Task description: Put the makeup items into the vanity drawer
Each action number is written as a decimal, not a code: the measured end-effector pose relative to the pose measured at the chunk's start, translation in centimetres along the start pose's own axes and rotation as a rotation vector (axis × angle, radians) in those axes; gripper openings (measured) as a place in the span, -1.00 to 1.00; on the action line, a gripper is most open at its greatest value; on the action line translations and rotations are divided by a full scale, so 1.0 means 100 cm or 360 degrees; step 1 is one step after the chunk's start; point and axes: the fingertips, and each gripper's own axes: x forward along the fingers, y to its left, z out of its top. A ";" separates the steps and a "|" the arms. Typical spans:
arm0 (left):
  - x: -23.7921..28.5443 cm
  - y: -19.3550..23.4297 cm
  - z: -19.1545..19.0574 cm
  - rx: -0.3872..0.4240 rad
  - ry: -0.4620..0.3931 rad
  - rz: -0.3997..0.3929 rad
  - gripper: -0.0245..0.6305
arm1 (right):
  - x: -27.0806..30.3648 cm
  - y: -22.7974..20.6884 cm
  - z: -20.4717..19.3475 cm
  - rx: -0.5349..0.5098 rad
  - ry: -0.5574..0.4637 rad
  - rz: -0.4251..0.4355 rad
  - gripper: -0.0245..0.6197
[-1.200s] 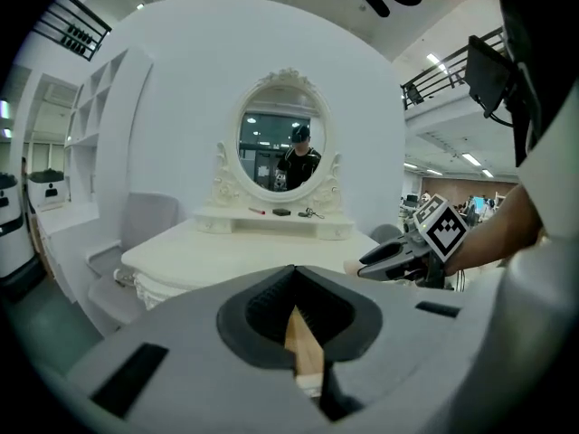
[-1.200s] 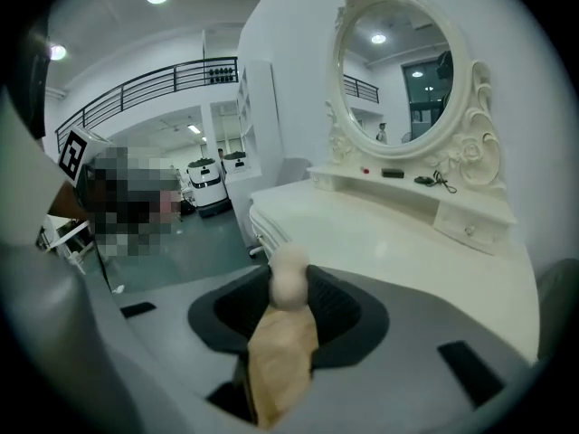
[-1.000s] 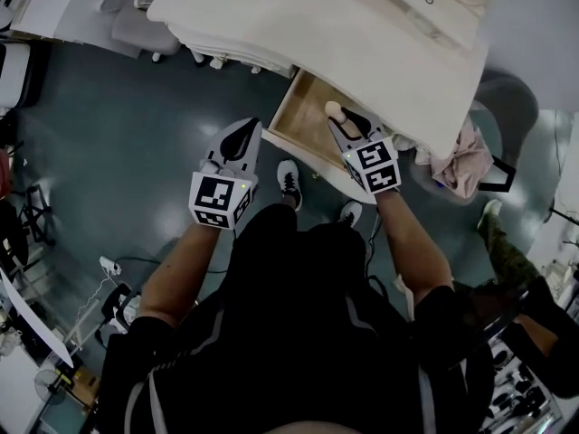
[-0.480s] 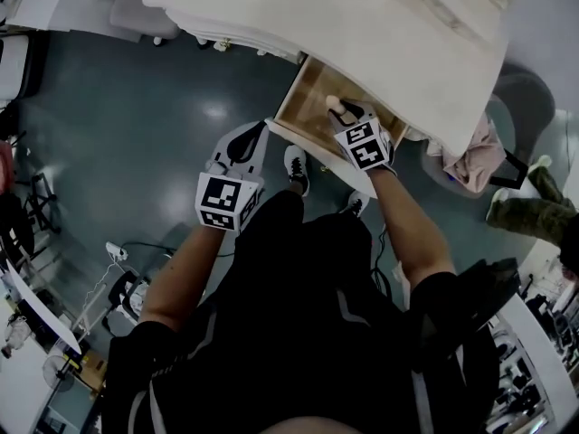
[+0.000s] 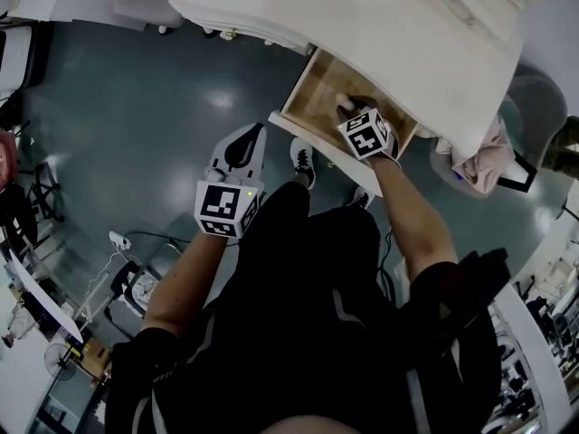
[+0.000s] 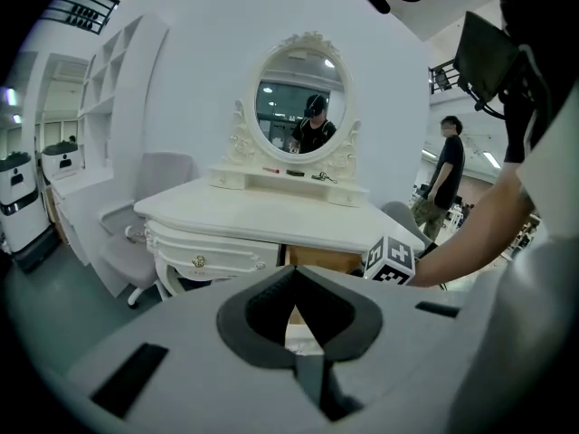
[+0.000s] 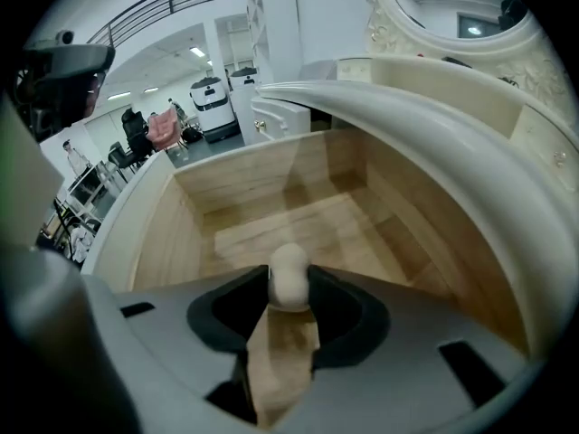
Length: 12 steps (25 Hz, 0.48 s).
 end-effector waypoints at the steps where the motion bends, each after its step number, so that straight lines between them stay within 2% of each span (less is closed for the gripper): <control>1: -0.001 -0.001 -0.002 0.0007 0.0009 -0.0007 -0.92 | 0.002 0.000 -0.001 0.0005 0.0005 -0.0002 -0.46; 4: -0.005 -0.003 -0.005 0.0017 0.0008 0.0002 -0.92 | 0.004 0.000 -0.002 0.0025 0.0005 -0.0013 -0.45; 8: -0.012 0.007 -0.005 -0.0003 -0.0015 0.0110 -0.92 | 0.007 -0.001 -0.003 0.0043 0.0014 -0.0012 -0.44; 12: -0.012 0.008 -0.003 0.0007 -0.0017 0.0087 -0.92 | 0.006 -0.001 -0.001 0.0046 0.0029 -0.0010 -0.39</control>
